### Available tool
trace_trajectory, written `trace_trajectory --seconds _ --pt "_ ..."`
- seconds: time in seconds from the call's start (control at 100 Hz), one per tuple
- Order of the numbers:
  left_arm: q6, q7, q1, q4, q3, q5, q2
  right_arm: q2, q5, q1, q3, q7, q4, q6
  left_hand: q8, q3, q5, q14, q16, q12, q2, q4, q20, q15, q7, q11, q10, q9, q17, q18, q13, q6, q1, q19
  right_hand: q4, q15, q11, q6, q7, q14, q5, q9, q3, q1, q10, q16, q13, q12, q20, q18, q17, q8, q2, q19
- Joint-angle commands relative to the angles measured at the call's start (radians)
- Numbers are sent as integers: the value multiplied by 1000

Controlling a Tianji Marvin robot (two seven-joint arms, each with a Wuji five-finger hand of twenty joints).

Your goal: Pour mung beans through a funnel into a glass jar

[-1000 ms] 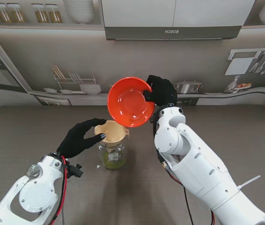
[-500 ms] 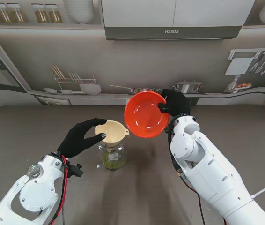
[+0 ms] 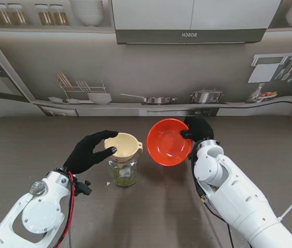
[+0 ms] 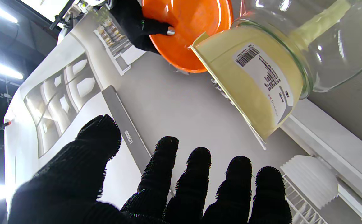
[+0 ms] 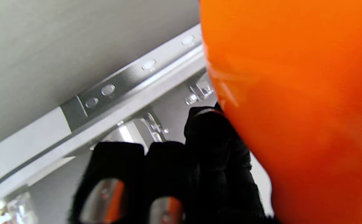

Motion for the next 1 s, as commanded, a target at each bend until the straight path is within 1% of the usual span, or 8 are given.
trace_trajectory --seconds 0.0,0.26,0.64,0.82,0.91,0.99 --pt "-1 -17 4 -1 0 0 -4 -4 7 -4 -5 17 18 -6 -4 -23 6 -22 1 -6 33 32 14 -26 3 -12 -3 16 -17 -18 -18 0 12 -27 17 109 -5 -40 36 -137 21 80 104 77 111 13 9 -10 21 -144 48 11 45 201" --pt "-1 -20 5 -2 0 3 -3 -8 36 3 -23 34 78 -14 -3 -24 8 -22 1 -6 36 32 15 -26 4 -12 -2 16 -19 -17 -18 0 12 -27 17 110 -4 -40 34 -134 22 79 104 76 109 13 9 -7 20 -145 48 14 45 201" --pt "3 -22 6 -4 0 4 -2 -10 60 36 -57 76 153 -3 -2 -24 16 -22 1 -6 41 33 15 -26 6 -12 -3 17 -20 -15 -17 3 13 -27 16 112 -5 -46 32 -127 15 74 104 70 108 11 9 -5 19 -142 48 18 46 199" --pt "5 -21 6 -4 -1 3 -3 -1 52 28 -56 108 124 30 -3 -24 13 -21 1 -6 44 33 16 -26 5 -12 -1 17 -20 -13 -16 3 14 -27 15 110 -5 -48 30 -124 8 68 105 64 105 10 8 -3 16 -139 46 22 47 193" --pt "6 -21 6 -5 0 2 -3 3 48 24 -56 121 116 41 -3 -23 14 -20 1 -6 44 33 16 -26 5 -12 0 18 -21 -13 -17 4 16 -28 14 106 -4 -51 28 -116 3 63 106 60 103 7 8 -1 13 -133 45 22 45 187" --pt "7 -22 6 -5 0 3 -3 6 43 21 -57 127 113 46 -2 -23 16 -19 1 -6 46 33 16 -27 6 -12 1 18 -21 -12 -18 4 16 -28 14 95 -6 -56 28 -95 -2 54 108 56 102 -2 8 0 6 -119 41 21 43 173"
